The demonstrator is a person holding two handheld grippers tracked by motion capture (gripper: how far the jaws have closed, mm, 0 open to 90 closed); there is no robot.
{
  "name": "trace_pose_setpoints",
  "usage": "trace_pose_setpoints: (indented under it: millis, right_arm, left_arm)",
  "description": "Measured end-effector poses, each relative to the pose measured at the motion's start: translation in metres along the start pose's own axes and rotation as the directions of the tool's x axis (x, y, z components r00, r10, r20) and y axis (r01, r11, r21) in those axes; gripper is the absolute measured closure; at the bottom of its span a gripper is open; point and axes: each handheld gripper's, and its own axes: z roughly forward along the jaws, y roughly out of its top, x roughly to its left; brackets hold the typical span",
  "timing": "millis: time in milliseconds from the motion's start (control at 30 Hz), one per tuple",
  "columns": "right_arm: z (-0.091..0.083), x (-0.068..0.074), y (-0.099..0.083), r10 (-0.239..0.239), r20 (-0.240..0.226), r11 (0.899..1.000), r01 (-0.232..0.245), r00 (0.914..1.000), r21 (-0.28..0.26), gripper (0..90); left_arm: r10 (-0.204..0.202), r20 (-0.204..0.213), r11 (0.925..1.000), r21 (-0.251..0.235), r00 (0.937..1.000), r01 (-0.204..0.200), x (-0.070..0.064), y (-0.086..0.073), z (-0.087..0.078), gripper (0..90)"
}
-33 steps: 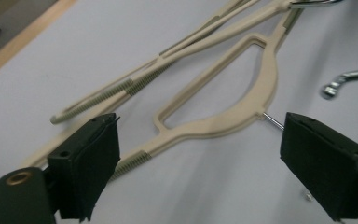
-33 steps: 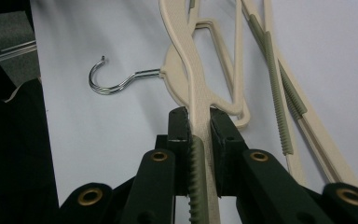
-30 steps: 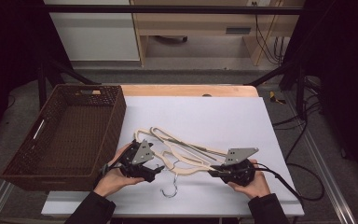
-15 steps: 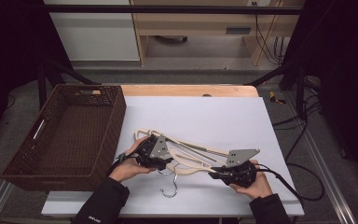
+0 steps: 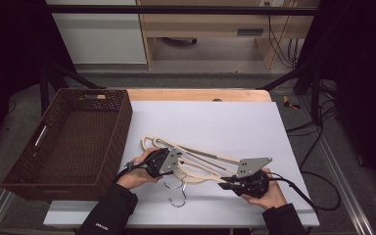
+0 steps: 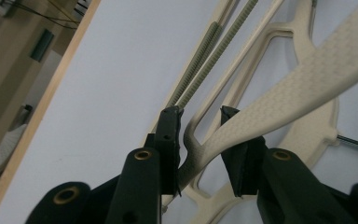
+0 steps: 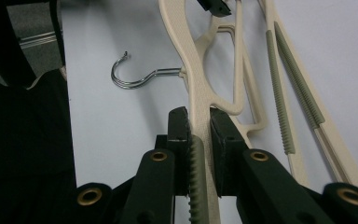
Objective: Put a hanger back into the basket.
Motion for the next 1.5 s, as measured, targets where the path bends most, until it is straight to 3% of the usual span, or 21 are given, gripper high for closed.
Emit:
trace_pose_setpoints:
  millis: [133, 267, 300, 333, 367, 467, 500, 533, 733, 767, 833, 900, 933, 1000, 1033, 1067, 1100, 1133, 1167, 1333, 1500]
  right_arm:
    - [-0.002, -0.001, 0.0, -0.011, 0.006, 1.0, 0.011, 0.9999, -0.006, 79.7]
    - [-0.006, -0.002, -0.001, -0.019, 0.058, 1.0, 0.019, 0.9982, -0.008, 76.5]
    - [-0.007, -0.003, -0.002, -0.022, 0.068, 1.0, 0.024, 0.9974, -0.02, 74.4]
    - [-0.01, -0.003, -0.002, -0.018, 0.086, 0.999, 0.022, 0.9961, -0.037, 71.8]
    - [-0.011, -0.004, -0.003, -0.025, 0.104, 0.998, 0.03, 0.9943, -0.048, 69.5]
    - [-0.017, -0.005, -0.003, -0.041, 0.188, 0.995, 0.058, 0.9813, -0.082, 59.4]
    - [-0.018, -0.005, -0.004, -0.049, 0.213, 0.993, 0.071, 0.9758, -0.098, 58.8]
    - [-0.02, -0.006, -0.004, -0.041, 0.228, 0.992, 0.067, 0.9729, -0.108, 57.3]
    - [-0.027, -0.008, -0.004, -0.014, 0.305, 0.985, 0.065, 0.9524, -0.158, 44.2]
    - [-0.029, -0.009, -0.004, -0.007, 0.331, 0.981, 0.07, 0.9437, -0.18, 41.6]
    - [-0.033, -0.009, -0.004, 0.014, 0.349, 0.974, 0.065, 0.9371, -0.215, 40.2]
    - [-0.038, -0.009, -0.004, 0.035, 0.381, 0.965, 0.069, 0.9239, -0.254, 35.9]
    - [-0.04, -0.01, -0.004, 0.048, 0.394, 0.959, 0.068, 0.9177, -0.275, 33.7]
    - [-0.045, -0.01, -0.004, 0.074, 0.414, 0.951, 0.061, 0.9073, -0.304, 31.8]
    - [-0.047, -0.01, -0.005, 0.084, 0.424, 0.945, 0.064, 0.9018, -0.322, 30.9]
    - [-0.05, -0.011, -0.005, 0.106, 0.43, 0.938, 0.054, 0.8964, -0.343, 29.1]
    - [-0.052, -0.011, -0.005, 0.116, 0.433, 0.935, 0.049, 0.8938, -0.351, 27.2]
    - [-0.053, -0.011, -0.006, 0.126, 0.438, 0.934, 0.043, 0.89, -0.356, 25.5]
    - [-0.054, -0.012, -0.006, 0.136, 0.44, 0.934, 0.033, 0.8877, -0.356, 24.5]
    - [-0.054, -0.015, -0.009, 0.193, 0.422, 0.934, -0.033, 0.8857, -0.356, 21.3]
    - [-0.053, -0.018, -0.012, 0.234, 0.414, 0.932, -0.081, 0.8796, -0.354, 18.3]
  left_arm:
    - [0.026, -0.027, 0.9996, -0.014, 0.9993, -0.026, -0.004, 0.002, -0.004, 72.4]
    - [0.044, -0.024, 0.999, -0.009, 0.9987, -0.045, -0.007, 0.003, -0.007, 76.0]
    - [0.062, -0.024, 0.9981, 0.004, 0.9978, -0.062, -0.008, 0.004, -0.007, 76.7]
    - [0.113, -0.03, 0.9928, 0.043, 0.9932, -0.112, -0.006, 0.006, -0.01, 77.6]
    - [0.104, -0.035, 0.9942, 0.032, 0.994, -0.103, -0.008, 0.007, -0.009, 78.3]
    - [0.076, -0.053, 0.997, -0.008, 0.9957, -0.077, -0.015, 0.01, -0.007, 79.8]
    - [0.083, -0.053, 0.9965, -0.004, 0.9951, -0.083, -0.016, 0.011, -0.007, 80.4]
    - [0.158, -0.055, 0.9861, 0.062, 0.9859, -0.154, -0.014, 0.014, -0.012, 81.2]
    - [0.164, -0.083, 0.9853, 0.061, 0.9829, -0.16, -0.015, 0.021, -0.021, 84.9]
    - [0.159, -0.087, 0.9865, 0.055, 0.9835, -0.154, -0.016, 0.022, -0.022, 85.4]
    - [0.172, -0.092, 0.9842, 0.059, 0.9808, -0.167, -0.017, 0.025, -0.024, 86.1]
    - [0.183, -0.103, 0.982, 0.067, 0.9777, -0.177, -0.017, 0.029, -0.025, 86.6]
    - [0.21, -0.112, 0.9747, 0.101, 0.9712, -0.2, -0.014, 0.031, -0.028, 86.7]
    - [0.174, -0.113, 0.983, 0.081, 0.9783, -0.165, -0.011, 0.033, -0.031, 86.8]
    - [0.072, -0.118, 0.9972, -0.011, 0.9903, -0.074, -0.014, 0.032, -0.028, 86.8]
    - [0.063, -0.12, 0.9979, -0.009, 0.9908, -0.065, -0.012, 0.033, -0.03, 86.8]
    - [0.07, -0.123, 0.9976, 0.008, 0.99, -0.069, -0.009, 0.034, -0.034, 86.8]
    - [0.051, -0.125, 0.9987, 0.0, 0.9908, -0.051, -0.007, 0.036, -0.037, 86.8]
    - [0.059, -0.127, 0.9981, 0.027, 0.9901, -0.056, -0.004, 0.039, -0.042, 86.8]
    - [-0.027, -0.131, 0.9988, 0.036, 0.991, 0.032, 0.003, 0.05, -0.057, 86.8]
    - [-0.124, -0.126, 0.9894, 0.06, 0.9843, 0.132, 0.008, 0.058, -0.071, 86.8]
